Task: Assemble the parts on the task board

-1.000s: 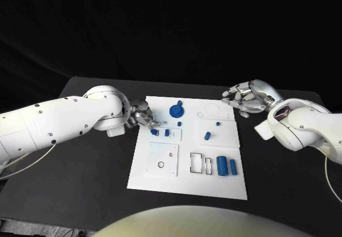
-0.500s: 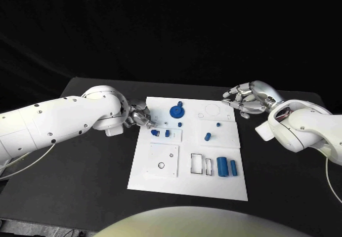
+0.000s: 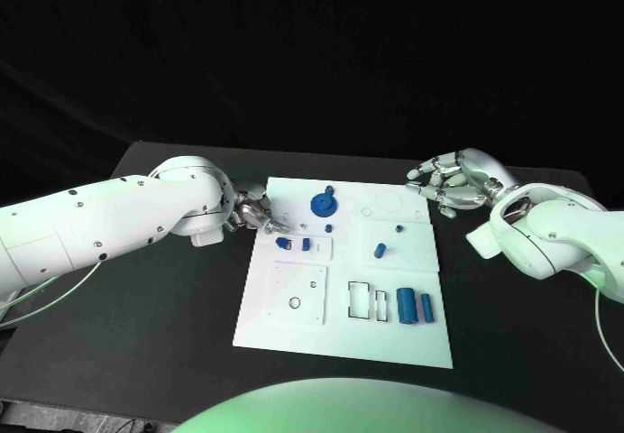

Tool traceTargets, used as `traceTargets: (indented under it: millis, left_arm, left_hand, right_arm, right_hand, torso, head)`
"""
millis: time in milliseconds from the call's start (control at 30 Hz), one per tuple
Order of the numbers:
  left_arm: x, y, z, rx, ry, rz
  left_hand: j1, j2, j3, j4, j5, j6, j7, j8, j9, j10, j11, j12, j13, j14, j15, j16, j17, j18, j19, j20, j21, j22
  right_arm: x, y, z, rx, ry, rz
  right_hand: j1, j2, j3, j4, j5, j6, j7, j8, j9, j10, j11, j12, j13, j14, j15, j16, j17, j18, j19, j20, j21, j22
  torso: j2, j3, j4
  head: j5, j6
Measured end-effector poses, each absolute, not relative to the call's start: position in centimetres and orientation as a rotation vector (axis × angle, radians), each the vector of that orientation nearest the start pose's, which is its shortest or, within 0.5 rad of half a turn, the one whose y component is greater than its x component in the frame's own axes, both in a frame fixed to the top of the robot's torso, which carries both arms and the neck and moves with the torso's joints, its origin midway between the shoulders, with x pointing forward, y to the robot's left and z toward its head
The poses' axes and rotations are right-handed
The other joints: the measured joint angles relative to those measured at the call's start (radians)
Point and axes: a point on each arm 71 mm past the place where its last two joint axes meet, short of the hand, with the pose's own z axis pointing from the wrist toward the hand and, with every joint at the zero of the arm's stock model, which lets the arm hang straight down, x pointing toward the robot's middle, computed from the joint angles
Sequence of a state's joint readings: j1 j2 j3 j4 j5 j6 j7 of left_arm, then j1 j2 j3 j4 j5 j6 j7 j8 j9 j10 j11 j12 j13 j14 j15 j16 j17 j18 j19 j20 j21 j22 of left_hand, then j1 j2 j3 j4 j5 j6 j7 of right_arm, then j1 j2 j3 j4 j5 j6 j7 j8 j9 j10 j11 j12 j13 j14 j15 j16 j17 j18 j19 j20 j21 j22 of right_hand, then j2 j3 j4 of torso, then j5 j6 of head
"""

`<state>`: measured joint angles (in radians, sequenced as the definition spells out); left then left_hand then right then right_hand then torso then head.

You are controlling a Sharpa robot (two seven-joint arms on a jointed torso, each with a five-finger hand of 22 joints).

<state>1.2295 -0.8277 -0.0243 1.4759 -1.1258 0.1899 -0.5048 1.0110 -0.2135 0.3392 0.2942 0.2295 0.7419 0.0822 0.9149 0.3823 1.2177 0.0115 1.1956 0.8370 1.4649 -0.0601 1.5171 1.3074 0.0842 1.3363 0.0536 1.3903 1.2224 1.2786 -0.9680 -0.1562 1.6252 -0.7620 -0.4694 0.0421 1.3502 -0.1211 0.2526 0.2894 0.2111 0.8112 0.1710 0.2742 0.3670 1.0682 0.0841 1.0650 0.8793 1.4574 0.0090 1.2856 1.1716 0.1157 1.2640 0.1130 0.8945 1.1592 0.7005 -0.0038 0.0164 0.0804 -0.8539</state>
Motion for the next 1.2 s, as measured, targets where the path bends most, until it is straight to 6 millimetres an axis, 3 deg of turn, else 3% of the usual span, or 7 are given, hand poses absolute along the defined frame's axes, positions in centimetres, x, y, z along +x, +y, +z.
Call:
traceTargets:
  millis: [233,833,1200]
  left_arm:
    - [49.4,22.6,-21.5,-0.111,2.338,-0.334]
    - [49.3,21.8,-21.7,-0.062,2.384,-0.336]
    - [49.2,21.6,-21.8,-0.063,2.403,-0.353]
  left_hand:
    - [0.016,0.023,-0.039,-0.001,-0.009,-0.011,0.011,-0.031,-0.021,-0.014,0.007,-0.004,-0.015,0.004,0.011,-0.004,0.0,0.0,-0.007,0.007,-0.004,-0.007]
    - [0.029,0.037,-0.049,-0.003,-0.009,-0.012,0.013,-0.044,-0.029,-0.015,0.008,-0.004,-0.016,0.0,0.014,-0.004,0.0,0.0,-0.007,0.007,-0.004,-0.006]
    - [0.063,0.07,-0.049,-0.003,-0.009,-0.001,0.016,-0.059,-0.03,-0.015,0.008,-0.004,-0.016,0.0,0.014,-0.004,0.0,0.0,-0.011,0.011,-0.004,-0.004]
  right_arm:
    - [46.7,-24.2,-18.0,0.49,1.666,0.942]
    - [46.7,-24.2,-18.0,0.49,1.666,0.943]
    - [46.7,-24.2,-18.0,0.49,1.666,0.942]
  right_hand:
    - [0.0,0.0,0.0,0.0,0.0,0.0,0.0,0.0,0.0,0.0,0.0,0.0,0.0,0.0,0.0,0.0,0.0,0.0,0.0,0.0,0.0,0.0]
    - [0.0,0.0,0.0,0.0,0.0,0.0,0.0,0.0,0.0,0.0,0.0,0.0,0.0,0.0,0.0,0.0,0.0,0.0,0.0,0.0,0.0,0.0]
    - [0.0,0.0,0.0,0.0,0.0,0.0,0.0,0.0,0.0,0.0,0.0,0.0,0.002,0.0,0.0,0.0,0.002,0.0,0.0,0.0,0.0,0.001]
  torso:
    - [0.0,-0.0002,-0.0004]
    - [0.001,-0.0002,-0.0005]
    - [0.0,0.0002,0.0]
  head:
    - [0.0,-0.002]
    - [0.001,-0.007]
    - [0.002,-0.008]
